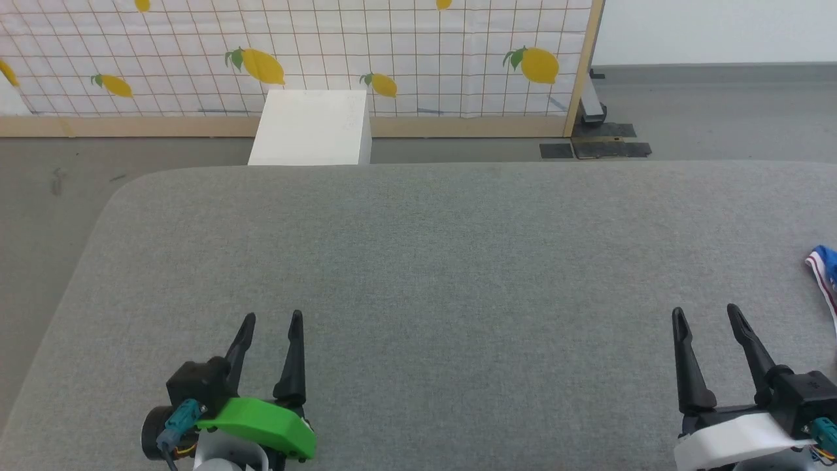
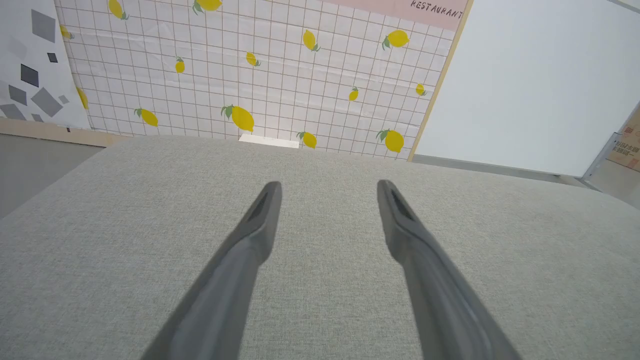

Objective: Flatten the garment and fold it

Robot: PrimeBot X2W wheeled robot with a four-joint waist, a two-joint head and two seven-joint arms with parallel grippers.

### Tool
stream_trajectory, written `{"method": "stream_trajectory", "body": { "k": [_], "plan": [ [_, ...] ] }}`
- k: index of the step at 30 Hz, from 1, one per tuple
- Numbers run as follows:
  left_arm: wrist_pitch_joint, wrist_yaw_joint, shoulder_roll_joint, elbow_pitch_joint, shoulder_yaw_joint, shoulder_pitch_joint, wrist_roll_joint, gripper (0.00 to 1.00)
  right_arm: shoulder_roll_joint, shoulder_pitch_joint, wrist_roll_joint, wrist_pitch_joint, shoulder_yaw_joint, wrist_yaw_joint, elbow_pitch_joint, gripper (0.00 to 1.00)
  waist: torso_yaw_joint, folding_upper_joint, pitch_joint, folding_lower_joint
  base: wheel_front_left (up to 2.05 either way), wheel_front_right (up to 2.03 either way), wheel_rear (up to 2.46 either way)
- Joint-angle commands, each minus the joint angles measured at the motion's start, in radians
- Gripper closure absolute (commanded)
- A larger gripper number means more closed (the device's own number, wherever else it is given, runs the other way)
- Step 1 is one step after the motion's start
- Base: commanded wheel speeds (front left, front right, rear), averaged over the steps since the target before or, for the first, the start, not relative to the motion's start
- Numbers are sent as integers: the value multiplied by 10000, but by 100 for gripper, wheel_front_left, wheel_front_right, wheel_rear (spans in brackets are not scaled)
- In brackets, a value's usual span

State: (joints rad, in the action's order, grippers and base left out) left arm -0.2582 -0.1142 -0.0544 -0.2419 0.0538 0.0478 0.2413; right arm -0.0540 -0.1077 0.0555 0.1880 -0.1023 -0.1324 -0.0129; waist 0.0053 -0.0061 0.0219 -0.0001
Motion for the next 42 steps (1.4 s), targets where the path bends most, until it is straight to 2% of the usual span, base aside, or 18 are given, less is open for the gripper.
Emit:
{"method": "stream_trajectory", "body": {
  "k": [1, 10, 11, 42],
  "plan": [
    [-35, -5, 39, -24, 22, -71, 140, 0, 35, -125, 84, 0, 28, 17, -24, 0, 4, 61, -16, 1, 0, 0, 0],
    [-36, 27, 40, -142, 96, -53, 204, 0, 36, -107, 231, 84, 61, 17, 164, 0, 24, 61, 6, 1, 0, 0, 0],
    [2, 5, 8, -117, 91, 0, 57, 100, 2, 1, 164, 18, 45, 0, 138, 100, 26, 0, 4, 1, 0, 0, 0],
    [498, 218, 14, 369, -20, -89, -413, 100, 5, 204, 25, -345, 215, 3, 133, 100, 10, 12, -39, 1, 0, 0, 0]
  ]
}}
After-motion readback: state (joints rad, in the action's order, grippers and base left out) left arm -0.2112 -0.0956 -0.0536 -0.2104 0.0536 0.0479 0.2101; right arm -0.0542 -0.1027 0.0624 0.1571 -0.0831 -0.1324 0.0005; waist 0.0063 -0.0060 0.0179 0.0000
